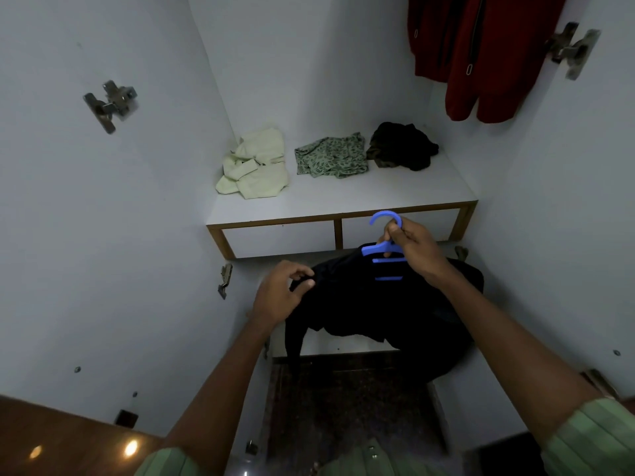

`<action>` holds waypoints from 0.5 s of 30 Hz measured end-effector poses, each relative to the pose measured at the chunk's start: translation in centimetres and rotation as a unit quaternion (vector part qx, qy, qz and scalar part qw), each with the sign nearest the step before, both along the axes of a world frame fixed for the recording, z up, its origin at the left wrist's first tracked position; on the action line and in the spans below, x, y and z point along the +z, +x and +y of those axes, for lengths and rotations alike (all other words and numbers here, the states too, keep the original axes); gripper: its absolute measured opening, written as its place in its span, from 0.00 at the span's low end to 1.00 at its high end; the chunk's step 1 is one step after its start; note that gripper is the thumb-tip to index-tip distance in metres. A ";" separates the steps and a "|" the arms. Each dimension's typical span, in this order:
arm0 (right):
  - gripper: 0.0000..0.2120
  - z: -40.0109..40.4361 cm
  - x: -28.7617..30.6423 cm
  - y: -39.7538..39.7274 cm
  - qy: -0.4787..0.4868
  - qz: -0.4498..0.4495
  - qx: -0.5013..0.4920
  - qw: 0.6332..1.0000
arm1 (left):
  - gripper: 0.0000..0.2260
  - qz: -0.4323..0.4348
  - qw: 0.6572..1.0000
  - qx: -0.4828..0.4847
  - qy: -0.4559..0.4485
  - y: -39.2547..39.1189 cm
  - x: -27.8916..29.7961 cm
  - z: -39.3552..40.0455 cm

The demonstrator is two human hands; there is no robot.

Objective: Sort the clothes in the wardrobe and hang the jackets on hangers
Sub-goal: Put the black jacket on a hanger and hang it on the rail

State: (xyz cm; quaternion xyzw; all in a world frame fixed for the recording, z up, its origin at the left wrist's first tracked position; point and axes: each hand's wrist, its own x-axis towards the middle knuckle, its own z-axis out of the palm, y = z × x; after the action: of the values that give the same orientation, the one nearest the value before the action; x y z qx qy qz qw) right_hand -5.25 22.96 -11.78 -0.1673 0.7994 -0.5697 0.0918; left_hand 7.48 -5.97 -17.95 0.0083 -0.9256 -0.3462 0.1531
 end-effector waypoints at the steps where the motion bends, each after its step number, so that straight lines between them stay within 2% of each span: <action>1: 0.16 -0.3 0.1 -0.1 0.000 -0.005 0.008 1.000 | 0.08 -0.002 0.999 -0.013 -0.031 0.0 -0.1 0.5; 6: 0.16 -0.5 0.9 -0.7 -0.023 -0.001 -0.002 1.000 | 0.14 0.063 0.992 0.051 -0.094 -0.1 -1.1 0.8; 10: 0.16 0.2 1.0 -1.4 -0.056 -0.011 -0.032 0.998 | 0.19 0.037 0.991 0.089 -0.098 -0.2 -0.9 0.2; 15: 0.18 1.2 0.7 -2.0 -0.088 -0.029 -0.074 0.993 | 0.17 0.024 0.994 0.071 -0.078 -0.2 -0.4 0.4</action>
State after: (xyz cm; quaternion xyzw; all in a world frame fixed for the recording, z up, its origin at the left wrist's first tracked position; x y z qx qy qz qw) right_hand -7.22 24.21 -11.11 -0.0985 0.7536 -0.6474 0.0572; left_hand 7.25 -5.56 -18.38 0.0540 -0.9428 -0.2609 0.2003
